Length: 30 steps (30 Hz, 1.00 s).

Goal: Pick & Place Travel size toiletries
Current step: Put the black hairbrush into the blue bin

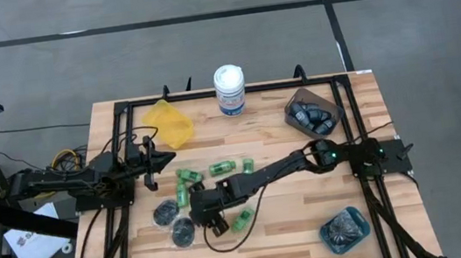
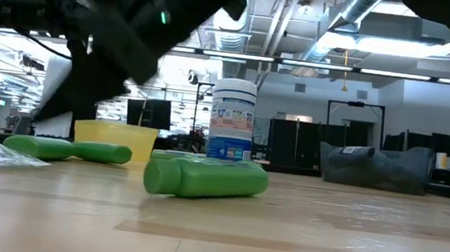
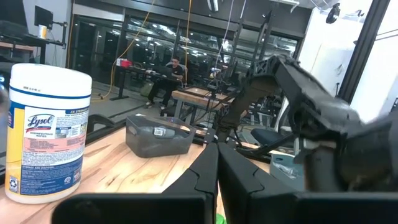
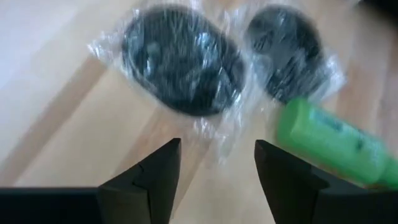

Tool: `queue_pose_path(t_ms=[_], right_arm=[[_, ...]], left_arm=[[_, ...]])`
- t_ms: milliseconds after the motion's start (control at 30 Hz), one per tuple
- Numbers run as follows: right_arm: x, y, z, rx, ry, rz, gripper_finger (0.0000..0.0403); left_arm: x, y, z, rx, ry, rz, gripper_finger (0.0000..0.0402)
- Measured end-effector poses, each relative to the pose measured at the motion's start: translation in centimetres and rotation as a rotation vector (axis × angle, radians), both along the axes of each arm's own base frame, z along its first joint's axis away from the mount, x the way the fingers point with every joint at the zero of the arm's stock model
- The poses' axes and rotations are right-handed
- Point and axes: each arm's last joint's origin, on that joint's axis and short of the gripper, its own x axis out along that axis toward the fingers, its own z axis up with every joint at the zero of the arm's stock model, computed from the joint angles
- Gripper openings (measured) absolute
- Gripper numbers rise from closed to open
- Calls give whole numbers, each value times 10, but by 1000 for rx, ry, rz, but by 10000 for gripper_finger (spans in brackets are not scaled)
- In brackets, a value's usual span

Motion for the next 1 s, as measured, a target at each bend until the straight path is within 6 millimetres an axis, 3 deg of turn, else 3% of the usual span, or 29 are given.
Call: queue_pose_path(t_ms=[300, 700, 867, 1000], right_arm=[[6, -7, 5, 52, -60, 15, 230], [10, -4, 10, 88, -109, 42, 229], [13, -2, -19, 105, -75, 65, 229], [14, -1, -30, 117, -55, 55, 228]], left_arm=[[0, 0, 0, 0, -5, 0, 2], [0, 0, 0, 0, -5, 0, 2], [0, 0, 0, 0, -5, 0, 2], [0, 0, 0, 0, -2, 0, 2]])
